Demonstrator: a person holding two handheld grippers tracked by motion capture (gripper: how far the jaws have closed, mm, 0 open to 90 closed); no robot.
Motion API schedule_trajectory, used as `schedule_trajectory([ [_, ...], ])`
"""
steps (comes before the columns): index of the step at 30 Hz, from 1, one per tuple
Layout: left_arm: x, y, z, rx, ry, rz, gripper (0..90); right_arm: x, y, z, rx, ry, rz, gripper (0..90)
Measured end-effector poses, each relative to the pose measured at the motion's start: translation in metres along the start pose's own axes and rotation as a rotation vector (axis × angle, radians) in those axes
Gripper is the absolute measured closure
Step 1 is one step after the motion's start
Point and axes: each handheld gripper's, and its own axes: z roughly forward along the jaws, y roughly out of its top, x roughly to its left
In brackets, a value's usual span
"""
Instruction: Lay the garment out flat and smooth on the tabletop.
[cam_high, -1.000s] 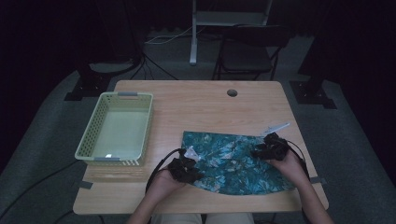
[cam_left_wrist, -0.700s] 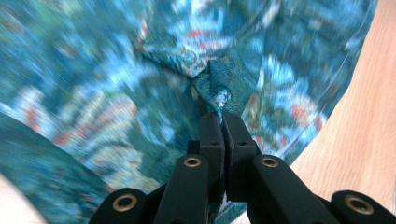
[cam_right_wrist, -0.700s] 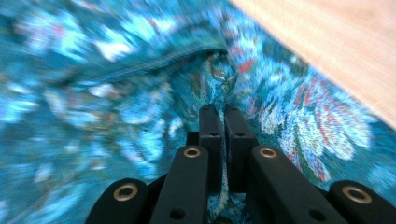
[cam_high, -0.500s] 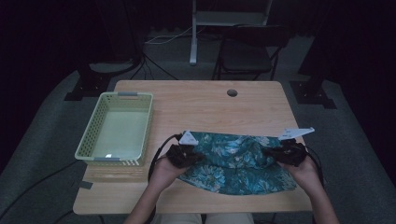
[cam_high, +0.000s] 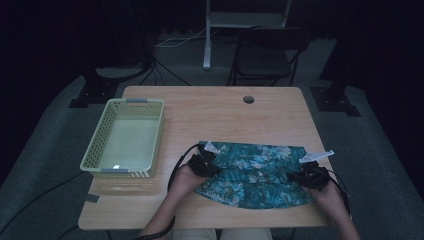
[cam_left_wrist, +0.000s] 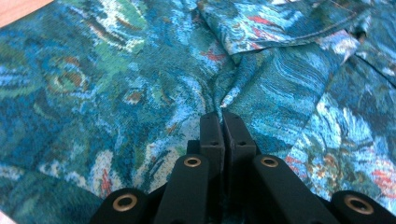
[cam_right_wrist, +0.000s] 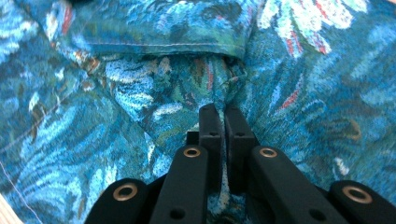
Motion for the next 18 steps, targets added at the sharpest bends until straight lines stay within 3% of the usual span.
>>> schedule_trajectory([
  [6,-0.014,-0.018,-0.013,0.025,0.002,0.036,88.6,0.007,0.011,0.009,-0.001,-0.035,-0.04,87.9],
  [10,-0.021,-0.032,-0.024,0.028,0.018,0.039,88.6,0.015,0.016,0.014,-0.004,-0.019,-0.055,87.8],
  [14,-0.046,-0.043,-0.032,0.062,0.085,0.126,88.7,0.031,0.013,0.012,0.023,0.01,-0.105,87.8],
  [18,-0.053,-0.043,-0.037,0.096,0.044,0.179,88.7,0.047,0.008,0.003,0.097,0.036,-0.183,87.9],
])
